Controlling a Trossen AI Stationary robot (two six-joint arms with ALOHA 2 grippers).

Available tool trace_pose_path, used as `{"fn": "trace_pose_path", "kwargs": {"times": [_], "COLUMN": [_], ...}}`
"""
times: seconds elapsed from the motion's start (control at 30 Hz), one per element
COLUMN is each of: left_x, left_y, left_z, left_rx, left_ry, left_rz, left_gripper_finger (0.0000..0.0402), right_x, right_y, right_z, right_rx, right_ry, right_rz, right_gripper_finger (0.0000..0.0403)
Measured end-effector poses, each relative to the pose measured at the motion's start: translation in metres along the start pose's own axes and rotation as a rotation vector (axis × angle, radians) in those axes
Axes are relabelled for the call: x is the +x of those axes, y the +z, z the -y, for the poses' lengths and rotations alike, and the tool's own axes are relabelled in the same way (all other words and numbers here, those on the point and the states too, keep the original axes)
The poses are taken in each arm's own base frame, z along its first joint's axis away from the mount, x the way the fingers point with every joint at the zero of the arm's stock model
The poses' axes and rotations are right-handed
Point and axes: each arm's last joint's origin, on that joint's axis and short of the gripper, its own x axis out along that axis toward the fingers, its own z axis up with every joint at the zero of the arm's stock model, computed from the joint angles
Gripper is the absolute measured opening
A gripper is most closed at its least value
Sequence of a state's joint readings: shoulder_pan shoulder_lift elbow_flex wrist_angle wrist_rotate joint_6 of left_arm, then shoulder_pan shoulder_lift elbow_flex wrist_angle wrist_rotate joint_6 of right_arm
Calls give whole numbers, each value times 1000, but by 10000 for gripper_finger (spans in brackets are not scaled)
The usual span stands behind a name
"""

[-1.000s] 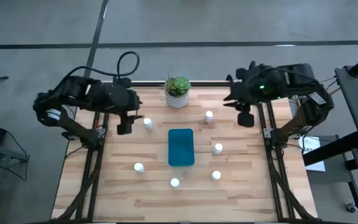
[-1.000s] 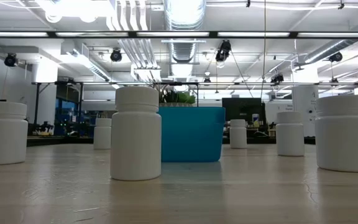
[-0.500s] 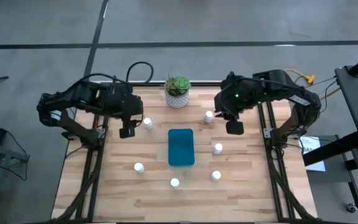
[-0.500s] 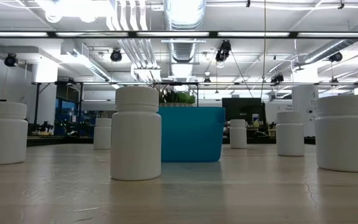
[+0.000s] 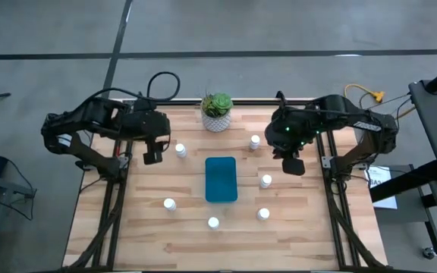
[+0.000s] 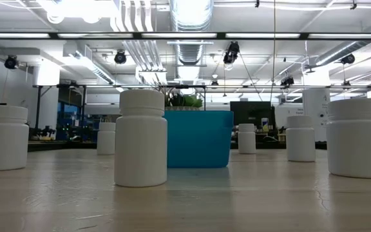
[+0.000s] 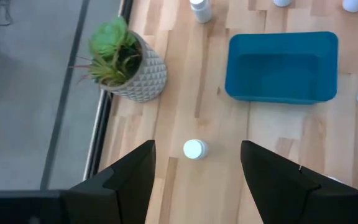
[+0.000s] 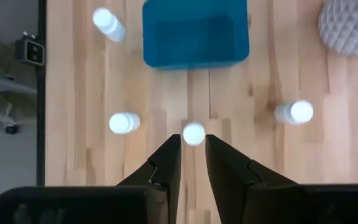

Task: Pick and place pill bottles into a basket
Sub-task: Put the white medicine bottle into the blue bin

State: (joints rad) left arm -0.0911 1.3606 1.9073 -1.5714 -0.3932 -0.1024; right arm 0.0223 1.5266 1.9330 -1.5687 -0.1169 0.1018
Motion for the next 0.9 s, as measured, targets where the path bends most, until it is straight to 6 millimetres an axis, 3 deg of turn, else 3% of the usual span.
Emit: {"fn": "trace_pose_path", "kwargs": {"times": [0.4,0.9], "left_x": [-3,-1], "left_y": [-2,0], "left_z": [-4,-3], "left_rx": [0,3], "left_ry": [93,106], "left_rz": [17,13], "left_gripper_finger": [219,219], "right_x": [50,94], "right_y": [-9,-18], "right_z": [-6,0], "right_rx": [64,79], "right_ry": [87,73], "right_rz": [-156,-223], "right_gripper_finger": [76,187]}}
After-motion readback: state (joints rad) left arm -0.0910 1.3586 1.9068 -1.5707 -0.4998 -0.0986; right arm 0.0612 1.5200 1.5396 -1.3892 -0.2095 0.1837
